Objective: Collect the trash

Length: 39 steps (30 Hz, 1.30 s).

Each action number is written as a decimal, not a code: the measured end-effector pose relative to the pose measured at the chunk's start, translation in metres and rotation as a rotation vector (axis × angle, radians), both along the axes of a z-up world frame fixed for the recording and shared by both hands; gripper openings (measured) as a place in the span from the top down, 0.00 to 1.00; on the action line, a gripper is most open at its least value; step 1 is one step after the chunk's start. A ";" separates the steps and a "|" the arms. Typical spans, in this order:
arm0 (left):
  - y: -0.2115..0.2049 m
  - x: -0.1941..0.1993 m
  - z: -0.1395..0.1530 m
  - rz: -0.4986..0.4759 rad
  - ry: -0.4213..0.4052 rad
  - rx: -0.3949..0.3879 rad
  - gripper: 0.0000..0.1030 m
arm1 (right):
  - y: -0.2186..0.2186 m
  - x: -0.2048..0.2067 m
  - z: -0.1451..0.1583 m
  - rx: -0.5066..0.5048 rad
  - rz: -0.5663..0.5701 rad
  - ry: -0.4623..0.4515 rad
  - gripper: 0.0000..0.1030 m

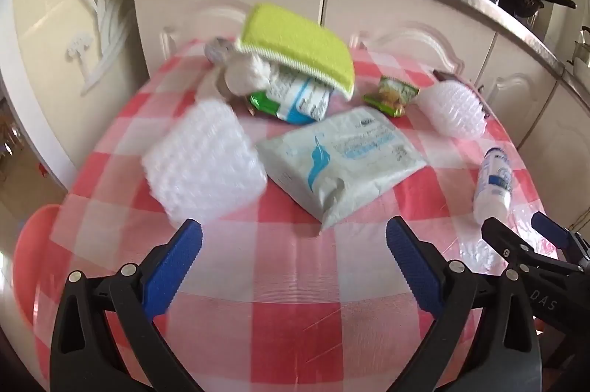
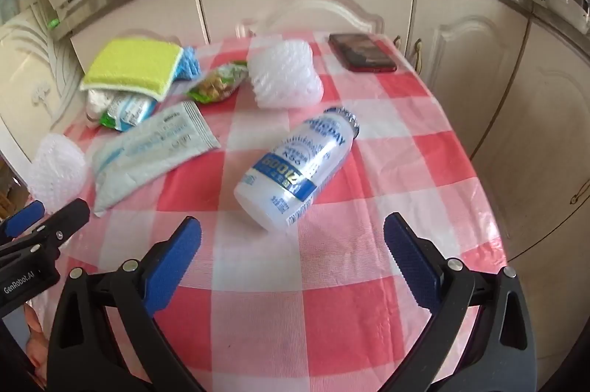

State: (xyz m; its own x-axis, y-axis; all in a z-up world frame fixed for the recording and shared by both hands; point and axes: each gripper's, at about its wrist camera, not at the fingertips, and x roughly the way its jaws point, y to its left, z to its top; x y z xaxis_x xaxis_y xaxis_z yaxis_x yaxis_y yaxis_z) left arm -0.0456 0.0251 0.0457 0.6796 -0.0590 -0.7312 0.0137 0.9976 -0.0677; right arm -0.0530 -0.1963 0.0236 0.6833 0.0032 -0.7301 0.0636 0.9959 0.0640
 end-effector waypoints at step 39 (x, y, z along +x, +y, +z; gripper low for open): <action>0.042 -0.131 0.132 0.106 -0.421 0.070 0.05 | 0.049 -0.166 0.160 -0.038 0.098 -0.555 0.03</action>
State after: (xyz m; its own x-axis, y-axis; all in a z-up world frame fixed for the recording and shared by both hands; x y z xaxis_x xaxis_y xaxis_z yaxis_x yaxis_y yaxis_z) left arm -0.1767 0.0667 0.1773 0.9188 0.0673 -0.3890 -0.0773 0.9970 -0.0100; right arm -0.2189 -0.1475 0.1839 0.9626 0.0671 -0.2623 -0.0625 0.9977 0.0256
